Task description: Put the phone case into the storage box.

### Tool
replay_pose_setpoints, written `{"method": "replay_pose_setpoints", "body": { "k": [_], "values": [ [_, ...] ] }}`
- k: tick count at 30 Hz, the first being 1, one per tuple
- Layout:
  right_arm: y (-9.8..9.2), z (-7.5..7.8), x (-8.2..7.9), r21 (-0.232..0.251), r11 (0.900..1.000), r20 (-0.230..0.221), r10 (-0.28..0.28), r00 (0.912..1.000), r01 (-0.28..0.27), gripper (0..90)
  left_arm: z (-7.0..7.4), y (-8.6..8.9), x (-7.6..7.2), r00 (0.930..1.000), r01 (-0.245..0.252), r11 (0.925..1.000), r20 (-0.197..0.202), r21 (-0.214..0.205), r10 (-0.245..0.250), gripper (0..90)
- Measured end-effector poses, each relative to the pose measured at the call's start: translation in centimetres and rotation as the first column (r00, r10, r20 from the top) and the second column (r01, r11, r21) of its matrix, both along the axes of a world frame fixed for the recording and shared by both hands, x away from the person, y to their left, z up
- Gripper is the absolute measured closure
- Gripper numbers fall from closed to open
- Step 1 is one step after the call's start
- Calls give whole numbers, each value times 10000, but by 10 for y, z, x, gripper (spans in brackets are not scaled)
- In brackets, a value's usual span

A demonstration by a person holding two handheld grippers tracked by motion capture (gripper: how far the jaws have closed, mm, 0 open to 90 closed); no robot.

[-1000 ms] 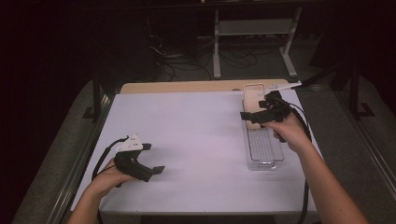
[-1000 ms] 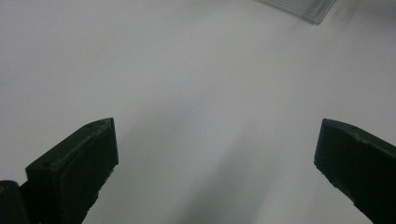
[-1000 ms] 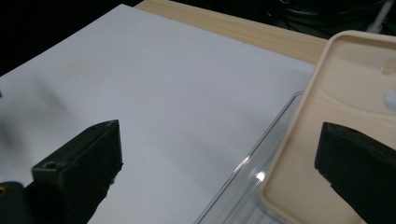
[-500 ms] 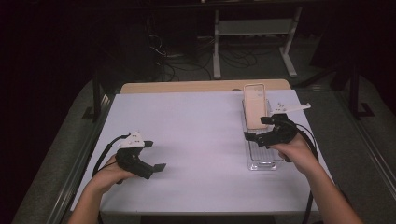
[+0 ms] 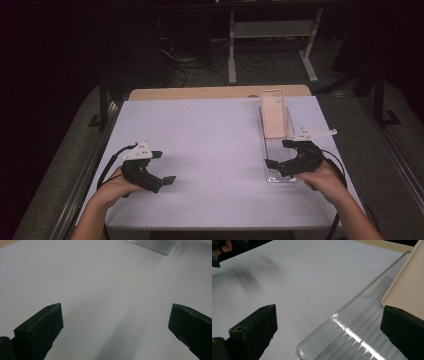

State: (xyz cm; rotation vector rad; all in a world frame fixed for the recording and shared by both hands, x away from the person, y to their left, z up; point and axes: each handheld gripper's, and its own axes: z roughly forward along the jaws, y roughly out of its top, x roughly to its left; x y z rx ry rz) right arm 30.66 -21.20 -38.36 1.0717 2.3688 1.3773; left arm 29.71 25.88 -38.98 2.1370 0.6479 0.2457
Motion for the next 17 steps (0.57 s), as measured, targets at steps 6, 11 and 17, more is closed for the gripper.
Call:
{"method": "replay_pose_setpoints", "body": {
  "k": [6,11,17],
  "values": [
    [-3,-9,-9,-105,9999,-48,75,10000,-76,4,0,-1,-1,9999,128,9999,80,-10,-128,0],
    [-3,-15,-14,-299,9995,-146,120,9998,-124,4,0,-1,0,9998,171,9998,101,32,-171,0],
    [-1,-16,-16,-332,9993,-141,177,9997,-181,4,-2,-2,0,9998,164,9999,71,16,-164,0]
  ]
}}
